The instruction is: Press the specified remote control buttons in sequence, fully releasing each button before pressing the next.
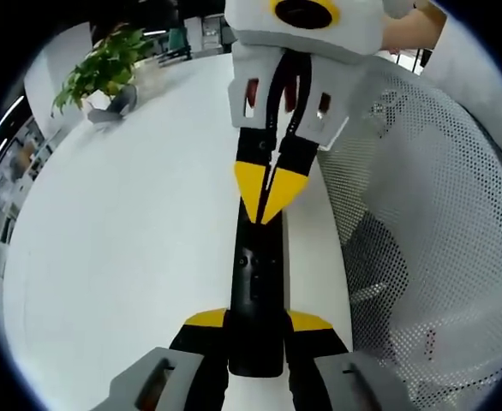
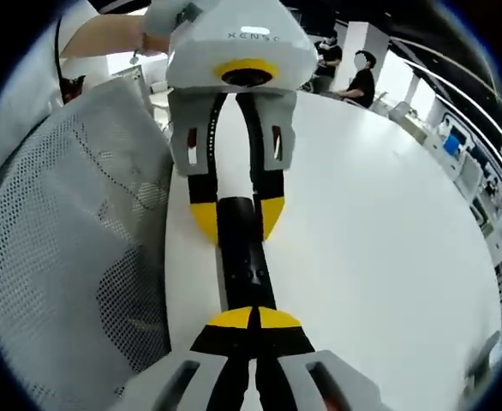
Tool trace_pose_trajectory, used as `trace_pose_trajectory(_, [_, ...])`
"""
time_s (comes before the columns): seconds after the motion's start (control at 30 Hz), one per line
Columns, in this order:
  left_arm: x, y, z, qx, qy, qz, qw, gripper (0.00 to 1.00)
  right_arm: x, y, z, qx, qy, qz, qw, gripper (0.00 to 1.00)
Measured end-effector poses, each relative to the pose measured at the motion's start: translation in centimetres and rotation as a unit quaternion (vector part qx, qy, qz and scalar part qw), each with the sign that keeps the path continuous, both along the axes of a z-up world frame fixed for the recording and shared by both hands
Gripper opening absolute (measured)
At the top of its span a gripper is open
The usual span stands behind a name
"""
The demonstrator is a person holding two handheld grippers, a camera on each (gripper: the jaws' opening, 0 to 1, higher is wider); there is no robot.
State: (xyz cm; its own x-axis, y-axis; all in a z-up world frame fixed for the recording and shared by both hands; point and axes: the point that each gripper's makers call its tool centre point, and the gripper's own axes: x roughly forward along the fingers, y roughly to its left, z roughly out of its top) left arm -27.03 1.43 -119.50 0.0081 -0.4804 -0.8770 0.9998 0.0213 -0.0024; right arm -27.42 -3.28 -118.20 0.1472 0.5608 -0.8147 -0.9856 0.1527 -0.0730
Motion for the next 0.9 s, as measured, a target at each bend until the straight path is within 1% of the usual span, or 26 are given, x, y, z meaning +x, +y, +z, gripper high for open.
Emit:
trace_pose_trajectory(0.03, [0.0, 0.01, 0.0, 0.0, 0.0, 0.0, 1.0, 0.24, -0.1, 0.33, -0.01, 0.004, 0.009, 0.0, 1.0, 0.0])
trace_pose_trajectory(0.1, [0.0, 0.03, -0.01, -0.002, 0.0, 0.001, 1.0, 0.24, 0.04, 0.5, -0.13, -0.004, 0.005, 0.002, 1.0, 0.0])
trace_pose_trajectory(0.23, [-0.02, 0.03, 0.0, -0.003, -0.001, 0.0, 1.0, 0.24, 0.15, 0.54, -0.21, -0.013, 0.01, 0.003, 0.9999, 0.0])
trace_pose_trajectory(0.3, [0.0, 0.0, -0.01, -0.001, 0.0, -0.001, 1.0, 0.24, 0.25, 0.54, -0.23, -0.018, 0.021, -0.002, 0.9996, 0.0])
trace_pose_trajectory(0.33, [0.0, 0.0, -0.01, -0.001, 0.0, -0.002, 1.0, 0.24, 0.3, 0.55, -0.26, -0.022, 0.032, -0.009, 0.9992, 0.0])
trace_pose_trajectory(0.4, [0.0, -0.03, -0.01, 0.001, 0.0, -0.004, 1.0, 0.24, 0.41, 0.57, -0.29, -0.03, 0.045, -0.014, 0.9985, 0.0])
trace_pose_trajectory(0.5, [0.02, -0.06, -0.02, 0.005, 0.0, -0.007, 1.0, 0.24, 0.3, 0.64, -0.32, -0.041, 0.045, -0.009, 0.9981, 0.0])
trace_pose_trajectory(0.53, [0.03, -0.05, -0.02, 0.006, 0.0, -0.007, 1.0, 0.24, 0.2, 0.59, -0.3, -0.046, 0.037, -0.001, 0.9983, 0.0])
trace_pose_trajectory(0.6, [0.03, -0.02, -0.01, 0.004, 0.002, -0.007, 1.0, 0.24, 0.18, 0.45, -0.27, -0.038, 0.033, -0.005, 0.9987, 0.0])
trace_pose_trajectory(0.67, [0.01, -0.01, 0.01, 0.001, 0.002, -0.004, 1.0, 0.24, 0.24, 0.48, -0.15, -0.011, 0.037, -0.024, 0.999, 0.0])
trace_pose_trajectory(0.7, [0.0, -0.01, 0.01, 0.0, 0.003, -0.002, 1.0, 0.24, 0.25, 0.49, -0.13, -0.007, 0.039, -0.03, 0.9988, 0.0])
trace_pose_trajectory(0.77, [0.01, -0.07, 0.01, 0.005, 0.005, 0.0, 1.0, 0.24, 0.11, 0.44, -0.12, -0.005, 0.032, -0.032, 0.999, 0.0])
trace_pose_trajectory(0.83, [-0.03, -0.15, -0.01, 0.019, 0.004, -0.005, 0.9998, 0.24, 0.06, 0.56, -0.1, -0.009, 0.024, -0.03, 0.9992, 0.0])
trace_pose_trajectory(0.9, [-0.03, -0.21, -0.04, 0.029, 0.003, -0.012, 0.9995, 0.24, -0.05, 1.02, 0.04, 0.0, 0.025, -0.028, 0.9993, 0.0])
